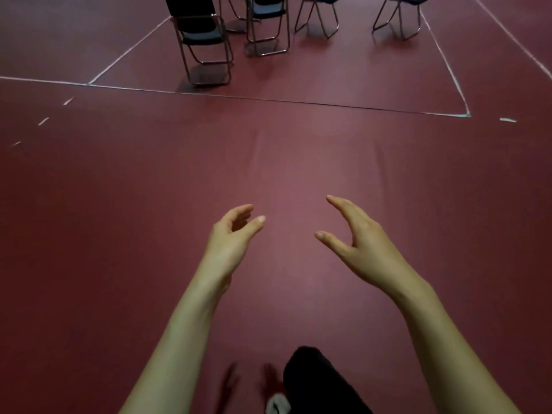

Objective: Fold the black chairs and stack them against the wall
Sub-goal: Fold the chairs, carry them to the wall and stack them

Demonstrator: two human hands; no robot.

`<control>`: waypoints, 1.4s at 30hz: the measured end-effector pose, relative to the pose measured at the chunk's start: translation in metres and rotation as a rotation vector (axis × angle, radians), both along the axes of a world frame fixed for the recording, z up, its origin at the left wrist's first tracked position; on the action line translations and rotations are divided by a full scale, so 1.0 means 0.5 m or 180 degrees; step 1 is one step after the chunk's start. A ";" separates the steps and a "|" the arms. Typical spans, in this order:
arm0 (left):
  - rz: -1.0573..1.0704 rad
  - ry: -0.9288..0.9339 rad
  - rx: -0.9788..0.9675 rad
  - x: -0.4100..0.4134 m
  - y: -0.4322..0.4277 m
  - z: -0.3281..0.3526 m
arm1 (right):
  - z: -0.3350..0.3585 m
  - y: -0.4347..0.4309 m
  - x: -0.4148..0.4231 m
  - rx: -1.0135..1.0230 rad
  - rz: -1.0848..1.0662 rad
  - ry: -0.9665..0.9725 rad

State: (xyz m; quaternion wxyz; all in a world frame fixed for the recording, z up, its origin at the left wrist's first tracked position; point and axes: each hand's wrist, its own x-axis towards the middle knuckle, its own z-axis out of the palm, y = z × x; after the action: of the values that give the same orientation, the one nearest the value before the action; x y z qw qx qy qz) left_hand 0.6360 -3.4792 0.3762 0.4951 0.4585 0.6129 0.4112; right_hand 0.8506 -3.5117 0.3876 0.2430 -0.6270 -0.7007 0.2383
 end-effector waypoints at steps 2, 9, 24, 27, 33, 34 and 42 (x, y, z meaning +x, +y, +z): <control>-0.0060 -0.0016 -0.0031 -0.013 0.129 -0.010 | -0.015 0.127 -0.011 -0.0012 -0.0024 0.0013; 0.0000 -0.0096 -0.0072 -0.021 0.634 -0.038 | -0.059 0.631 -0.028 -0.0022 -0.0065 0.0077; 0.0285 -0.0180 -0.0037 -0.246 1.660 -0.039 | -0.036 1.696 -0.247 -0.0146 0.0173 0.0151; 0.0269 -0.0172 -0.0037 -0.305 1.873 -0.020 | -0.023 1.902 -0.307 -0.0163 0.0151 0.0185; 0.0162 -0.0100 -0.0079 -0.392 2.220 0.007 | -0.006 2.268 -0.402 -0.0146 0.0225 0.0090; 0.0147 -0.0077 -0.0125 -0.409 2.278 -0.001 | -0.014 2.330 -0.412 -0.0153 0.0219 0.0053; 0.0315 -0.0223 -0.0393 -0.522 2.805 -0.038 | -0.086 2.886 -0.474 -0.0294 0.0240 -0.0133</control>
State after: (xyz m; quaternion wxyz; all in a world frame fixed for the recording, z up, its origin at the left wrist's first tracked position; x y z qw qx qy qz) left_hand 0.3750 -2.0767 0.3570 0.5226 0.3816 0.6413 0.4123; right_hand 0.6133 -2.0689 0.3444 0.1900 -0.6156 -0.7170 0.2661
